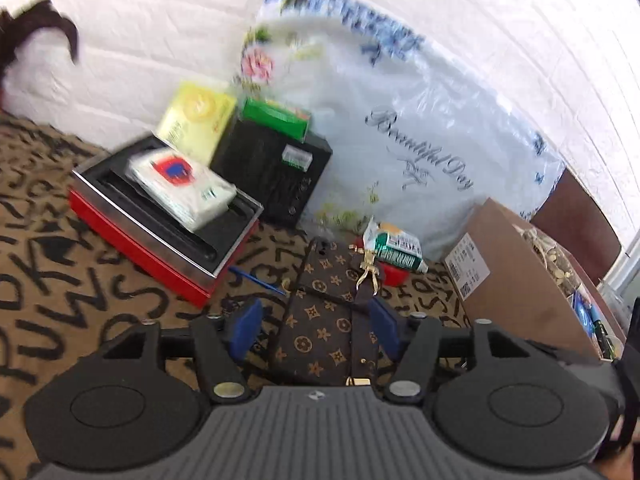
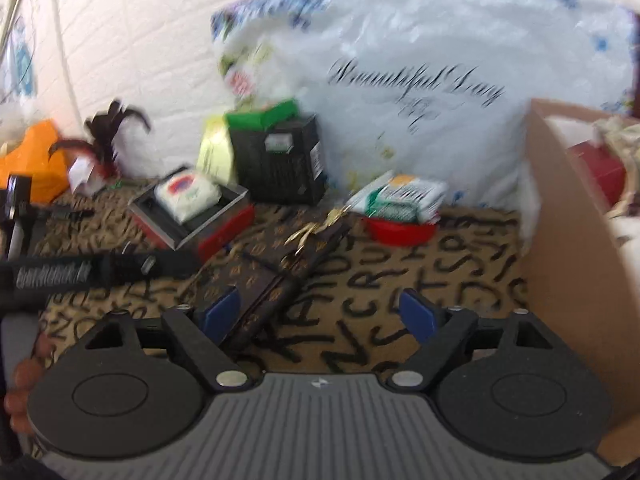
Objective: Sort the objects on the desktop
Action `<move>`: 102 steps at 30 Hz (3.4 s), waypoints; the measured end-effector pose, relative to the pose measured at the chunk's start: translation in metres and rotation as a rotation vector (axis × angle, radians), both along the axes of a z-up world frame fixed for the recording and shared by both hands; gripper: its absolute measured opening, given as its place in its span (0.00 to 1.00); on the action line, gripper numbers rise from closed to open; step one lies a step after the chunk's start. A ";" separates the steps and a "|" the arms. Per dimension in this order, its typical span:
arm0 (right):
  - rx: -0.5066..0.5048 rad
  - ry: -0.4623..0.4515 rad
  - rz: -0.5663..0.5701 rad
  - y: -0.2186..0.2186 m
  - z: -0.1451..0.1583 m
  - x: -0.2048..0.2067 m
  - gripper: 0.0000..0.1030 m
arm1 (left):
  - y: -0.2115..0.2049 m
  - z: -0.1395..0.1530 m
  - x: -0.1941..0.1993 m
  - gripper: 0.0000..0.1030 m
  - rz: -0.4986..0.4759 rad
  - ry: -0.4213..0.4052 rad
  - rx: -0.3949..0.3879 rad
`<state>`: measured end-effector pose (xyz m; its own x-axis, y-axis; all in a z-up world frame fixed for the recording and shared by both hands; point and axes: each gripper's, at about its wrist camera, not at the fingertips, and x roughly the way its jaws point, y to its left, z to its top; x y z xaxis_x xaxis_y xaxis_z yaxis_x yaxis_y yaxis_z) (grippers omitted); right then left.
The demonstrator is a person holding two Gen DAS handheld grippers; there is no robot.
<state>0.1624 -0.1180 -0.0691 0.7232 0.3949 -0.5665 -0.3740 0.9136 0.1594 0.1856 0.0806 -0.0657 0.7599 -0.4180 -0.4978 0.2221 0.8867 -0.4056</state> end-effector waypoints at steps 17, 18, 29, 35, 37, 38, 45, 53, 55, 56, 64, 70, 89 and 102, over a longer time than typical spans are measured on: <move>0.146 0.119 0.132 0.017 -0.028 0.032 0.48 | -0.023 -0.021 0.020 0.58 -0.102 0.131 -0.003; 0.148 0.124 0.134 0.013 -0.027 0.028 0.46 | -0.025 -0.020 0.014 0.58 -0.099 0.133 -0.013; 0.139 0.014 0.156 -0.024 0.019 -0.057 0.45 | -0.053 0.035 -0.079 0.58 -0.075 0.021 -0.047; 0.180 -0.134 0.117 -0.061 0.064 -0.098 0.45 | -0.089 0.085 -0.107 0.58 -0.127 -0.109 -0.047; 0.195 -0.188 0.093 -0.078 0.078 -0.109 0.45 | -0.106 0.098 -0.110 0.58 -0.162 -0.144 -0.054; 0.200 -0.212 0.078 -0.088 0.085 -0.113 0.45 | -0.117 0.103 -0.111 0.58 -0.183 -0.160 -0.056; 0.212 -0.328 -0.078 -0.169 0.114 -0.131 0.45 | -0.206 0.128 -0.104 0.58 -0.333 -0.227 -0.065; 0.173 -0.360 -0.229 -0.259 0.120 -0.113 0.45 | -0.299 0.128 -0.072 0.58 -0.461 -0.211 -0.112; 0.161 -0.352 -0.251 -0.274 0.119 -0.102 0.45 | -0.315 0.125 -0.062 0.58 -0.472 -0.190 -0.122; 0.161 -0.346 -0.257 -0.282 0.118 -0.097 0.45 | -0.322 0.123 -0.056 0.58 -0.472 -0.184 -0.122; 0.210 -0.297 -0.264 -0.321 0.103 -0.049 0.45 | -0.361 0.114 -0.006 0.58 -0.449 -0.159 -0.103; 0.210 -0.142 -0.355 -0.335 0.071 0.001 0.57 | -0.365 0.097 0.015 0.87 -0.416 -0.106 0.015; 0.056 -0.187 -0.462 -0.313 0.084 -0.047 0.95 | -0.336 0.107 -0.033 1.00 -0.319 -0.176 0.197; -0.249 -0.175 -0.545 -0.274 0.088 -0.119 0.98 | -0.310 0.108 -0.109 1.00 -0.262 -0.162 0.296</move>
<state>0.0430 -0.3920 0.0190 0.8743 -0.1853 -0.4486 0.1547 0.9824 -0.1043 0.0767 -0.2296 0.0426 0.7254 -0.4647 -0.5078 0.4955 0.8646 -0.0834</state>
